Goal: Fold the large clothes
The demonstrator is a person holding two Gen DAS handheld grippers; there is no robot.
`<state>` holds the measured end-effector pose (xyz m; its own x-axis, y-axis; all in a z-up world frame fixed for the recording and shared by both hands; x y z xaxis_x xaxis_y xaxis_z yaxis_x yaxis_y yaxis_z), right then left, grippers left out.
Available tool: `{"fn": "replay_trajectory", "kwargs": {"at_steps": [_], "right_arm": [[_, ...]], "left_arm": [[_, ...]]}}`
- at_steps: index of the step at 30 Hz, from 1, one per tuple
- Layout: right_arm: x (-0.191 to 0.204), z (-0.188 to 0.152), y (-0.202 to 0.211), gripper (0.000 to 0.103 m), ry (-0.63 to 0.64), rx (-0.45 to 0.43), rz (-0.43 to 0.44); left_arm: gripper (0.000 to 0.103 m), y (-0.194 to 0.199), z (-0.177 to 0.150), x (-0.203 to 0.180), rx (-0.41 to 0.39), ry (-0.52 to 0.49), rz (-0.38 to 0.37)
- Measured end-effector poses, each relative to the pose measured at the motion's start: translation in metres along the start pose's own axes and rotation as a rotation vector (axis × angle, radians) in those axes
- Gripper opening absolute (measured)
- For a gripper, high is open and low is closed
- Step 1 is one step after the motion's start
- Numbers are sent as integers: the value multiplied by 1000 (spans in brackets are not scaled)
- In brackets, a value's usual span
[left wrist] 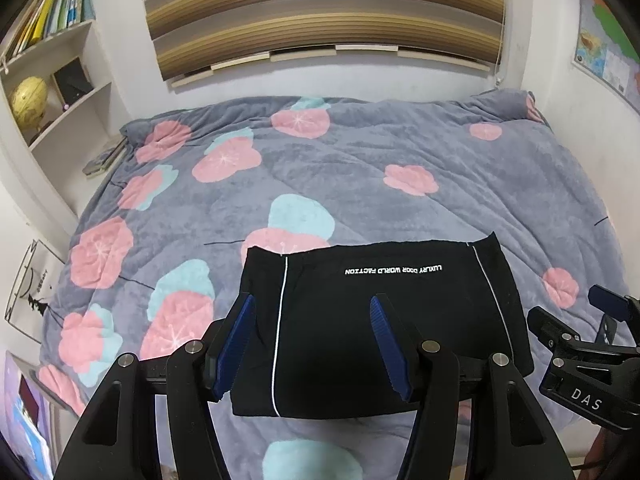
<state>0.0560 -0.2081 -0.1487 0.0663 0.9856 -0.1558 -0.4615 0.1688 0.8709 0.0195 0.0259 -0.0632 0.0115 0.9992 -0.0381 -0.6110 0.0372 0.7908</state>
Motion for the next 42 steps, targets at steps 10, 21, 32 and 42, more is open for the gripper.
{"fn": "replay_trajectory", "kwargs": {"at_steps": [10,21,32,42], "right_arm": [[2,0,-2,89,-2,6,8],[0,0,-3,89,2,7,10],[7,-2,1,89,20,-5,-4],[6,-5,2,89,19,0,2]], "left_arm": [[61,-4,-1,2,18,18,-11],[61,-6,-1,13,17,30,11],[61,-3,-1,14,8,13,23],[61,4,3,29,-64,25,65]]}}
Point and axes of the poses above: each gripper's, at about its wrist camera, not at the fingertips, and y roughly against the way its jaws point, x to its left, z to its top, the point moved 8 cm from there along -y, roughly the way its jaws point, and after that the axes turned 12 degrees about y, right-handed, at the moved point
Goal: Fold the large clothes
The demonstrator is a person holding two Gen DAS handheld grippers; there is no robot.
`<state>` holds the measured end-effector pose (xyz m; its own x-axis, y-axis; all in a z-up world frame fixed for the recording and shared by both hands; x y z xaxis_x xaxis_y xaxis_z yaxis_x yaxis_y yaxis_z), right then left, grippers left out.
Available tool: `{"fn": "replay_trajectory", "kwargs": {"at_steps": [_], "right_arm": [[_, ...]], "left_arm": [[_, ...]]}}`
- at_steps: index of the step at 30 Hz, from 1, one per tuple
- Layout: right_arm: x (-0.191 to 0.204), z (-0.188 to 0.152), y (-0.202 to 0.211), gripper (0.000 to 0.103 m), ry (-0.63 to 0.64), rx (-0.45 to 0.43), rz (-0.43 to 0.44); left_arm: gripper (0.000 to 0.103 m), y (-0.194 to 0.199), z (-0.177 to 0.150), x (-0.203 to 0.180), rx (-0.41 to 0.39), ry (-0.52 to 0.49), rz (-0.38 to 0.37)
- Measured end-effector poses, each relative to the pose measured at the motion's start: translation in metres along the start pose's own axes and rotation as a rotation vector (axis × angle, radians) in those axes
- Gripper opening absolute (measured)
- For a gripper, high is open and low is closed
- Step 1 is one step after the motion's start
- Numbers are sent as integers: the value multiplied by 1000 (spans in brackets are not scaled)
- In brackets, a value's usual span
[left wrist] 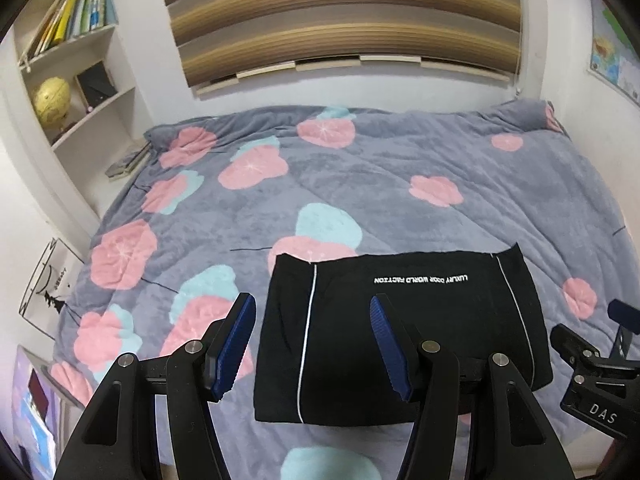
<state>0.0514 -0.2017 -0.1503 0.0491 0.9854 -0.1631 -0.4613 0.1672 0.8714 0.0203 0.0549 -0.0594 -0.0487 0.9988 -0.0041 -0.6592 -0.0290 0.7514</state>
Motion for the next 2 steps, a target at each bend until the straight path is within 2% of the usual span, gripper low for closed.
{"fn": "replay_trajectory", "kwargs": {"at_steps": [2], "right_arm": [[0,0,0,89,0,-1,-3]], "left_arm": [[61,-1,1,3,4,2,-1]]}}
Point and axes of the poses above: each gripper's, at about its wrist camera, not at the fingertips, and y roughly against the way its jaws point, x to its left, z to its top, the point moved 8 cm from there along -y, roughly the way its jaws point, and after that the axes turned 12 degrees about y, right-handed, at the moved point
